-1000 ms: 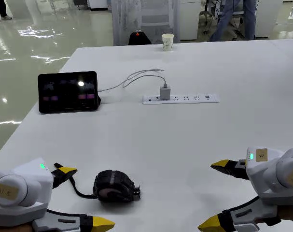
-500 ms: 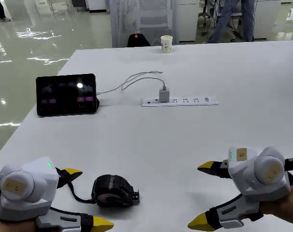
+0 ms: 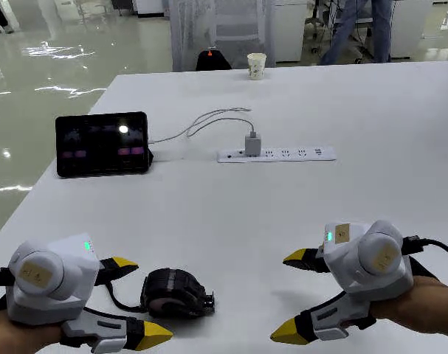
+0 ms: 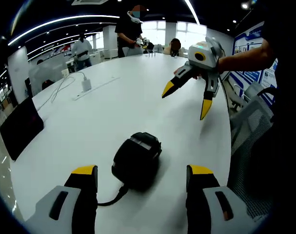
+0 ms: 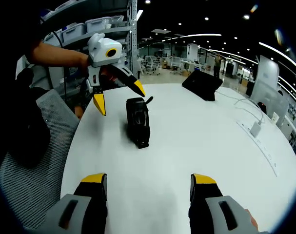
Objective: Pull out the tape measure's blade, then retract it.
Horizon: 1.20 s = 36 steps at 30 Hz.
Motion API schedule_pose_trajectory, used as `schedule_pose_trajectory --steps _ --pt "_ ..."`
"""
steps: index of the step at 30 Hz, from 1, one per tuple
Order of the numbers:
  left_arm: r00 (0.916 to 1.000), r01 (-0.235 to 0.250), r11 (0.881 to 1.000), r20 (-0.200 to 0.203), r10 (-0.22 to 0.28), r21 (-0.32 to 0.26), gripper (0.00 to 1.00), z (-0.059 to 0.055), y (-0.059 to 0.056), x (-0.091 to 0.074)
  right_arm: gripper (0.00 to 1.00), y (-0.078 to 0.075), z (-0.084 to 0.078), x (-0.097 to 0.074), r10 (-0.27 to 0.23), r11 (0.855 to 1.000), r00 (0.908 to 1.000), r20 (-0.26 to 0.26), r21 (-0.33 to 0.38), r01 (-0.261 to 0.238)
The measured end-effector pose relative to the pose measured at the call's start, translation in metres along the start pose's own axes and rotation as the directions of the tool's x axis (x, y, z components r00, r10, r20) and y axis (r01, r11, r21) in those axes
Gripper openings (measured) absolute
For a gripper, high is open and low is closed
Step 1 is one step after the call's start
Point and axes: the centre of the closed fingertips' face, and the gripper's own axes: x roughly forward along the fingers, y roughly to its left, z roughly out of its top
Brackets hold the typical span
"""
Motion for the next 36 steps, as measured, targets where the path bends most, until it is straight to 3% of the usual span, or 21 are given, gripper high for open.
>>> schedule_pose_trajectory --steps 24,36 --pt "0.9979 0.026 0.998 -0.060 -0.023 0.052 0.53 -0.004 0.011 0.017 0.54 0.003 0.015 0.046 0.074 0.997 0.9973 -0.003 -0.025 -0.074" --pt "0.9967 0.048 0.996 -0.070 -0.042 0.077 0.40 -0.006 0.013 0.020 0.45 0.009 0.021 0.061 0.109 0.992 0.9941 -0.001 -0.067 -0.108"
